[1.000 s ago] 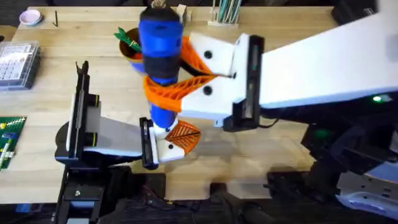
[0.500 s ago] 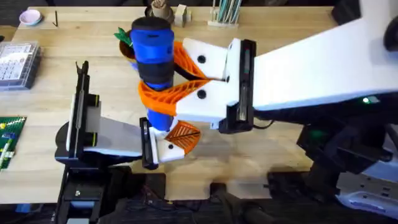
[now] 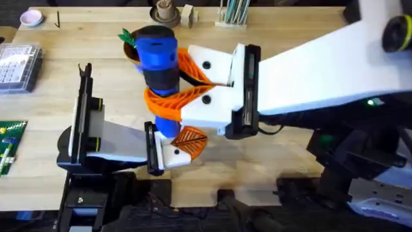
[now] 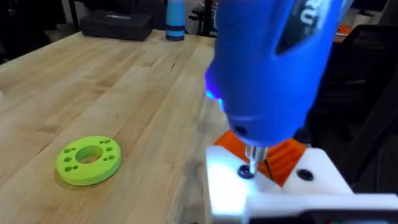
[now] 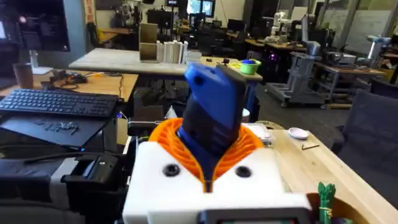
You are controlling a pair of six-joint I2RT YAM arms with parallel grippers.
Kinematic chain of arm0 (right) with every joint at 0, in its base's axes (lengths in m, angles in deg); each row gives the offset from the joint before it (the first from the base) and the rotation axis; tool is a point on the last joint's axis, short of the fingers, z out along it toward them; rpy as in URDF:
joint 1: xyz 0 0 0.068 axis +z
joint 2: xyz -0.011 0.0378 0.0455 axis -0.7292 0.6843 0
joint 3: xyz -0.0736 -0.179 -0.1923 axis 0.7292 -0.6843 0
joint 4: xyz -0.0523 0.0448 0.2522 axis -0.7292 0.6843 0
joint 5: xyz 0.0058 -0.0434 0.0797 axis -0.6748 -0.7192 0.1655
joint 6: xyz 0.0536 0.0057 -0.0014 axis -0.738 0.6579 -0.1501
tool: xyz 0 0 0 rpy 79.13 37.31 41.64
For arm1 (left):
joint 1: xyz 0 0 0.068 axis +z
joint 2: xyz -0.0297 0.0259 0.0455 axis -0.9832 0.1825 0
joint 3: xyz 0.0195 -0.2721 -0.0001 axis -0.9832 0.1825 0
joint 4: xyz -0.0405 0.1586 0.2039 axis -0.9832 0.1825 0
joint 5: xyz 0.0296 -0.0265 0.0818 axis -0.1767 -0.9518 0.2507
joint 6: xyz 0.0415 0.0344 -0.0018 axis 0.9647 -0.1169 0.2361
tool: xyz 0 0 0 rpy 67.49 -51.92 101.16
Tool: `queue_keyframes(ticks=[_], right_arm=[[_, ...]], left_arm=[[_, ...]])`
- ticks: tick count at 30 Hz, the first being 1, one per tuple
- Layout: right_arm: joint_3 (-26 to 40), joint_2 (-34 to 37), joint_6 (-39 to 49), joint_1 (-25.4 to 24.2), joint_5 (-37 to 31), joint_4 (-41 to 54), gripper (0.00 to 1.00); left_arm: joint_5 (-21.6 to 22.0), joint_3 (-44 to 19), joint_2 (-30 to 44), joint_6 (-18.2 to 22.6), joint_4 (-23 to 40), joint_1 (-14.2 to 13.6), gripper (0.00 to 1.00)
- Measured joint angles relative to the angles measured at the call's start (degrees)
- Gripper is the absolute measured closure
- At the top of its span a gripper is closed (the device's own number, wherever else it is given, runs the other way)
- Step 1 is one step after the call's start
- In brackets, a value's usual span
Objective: Pick up the gripper from the table and insert it into the empty holder that is missing its gripper. Then pick up a screw, insert it into the mounting hole, and use the screwdriver to tighten it. Finally, clean up the table by picking up the vegetable and placing it into the bucket.
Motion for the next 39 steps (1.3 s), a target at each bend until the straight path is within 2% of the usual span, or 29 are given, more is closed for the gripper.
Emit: queue_keyframes(ticks=[39], right_arm=[[0.0, 0.2, 0.0, -0.8, 0.0, 1.8, 0.980]], left_arm=[[0.0, 0.0, 0.0, -0.4, 0.0, 0.0, 0.997]])
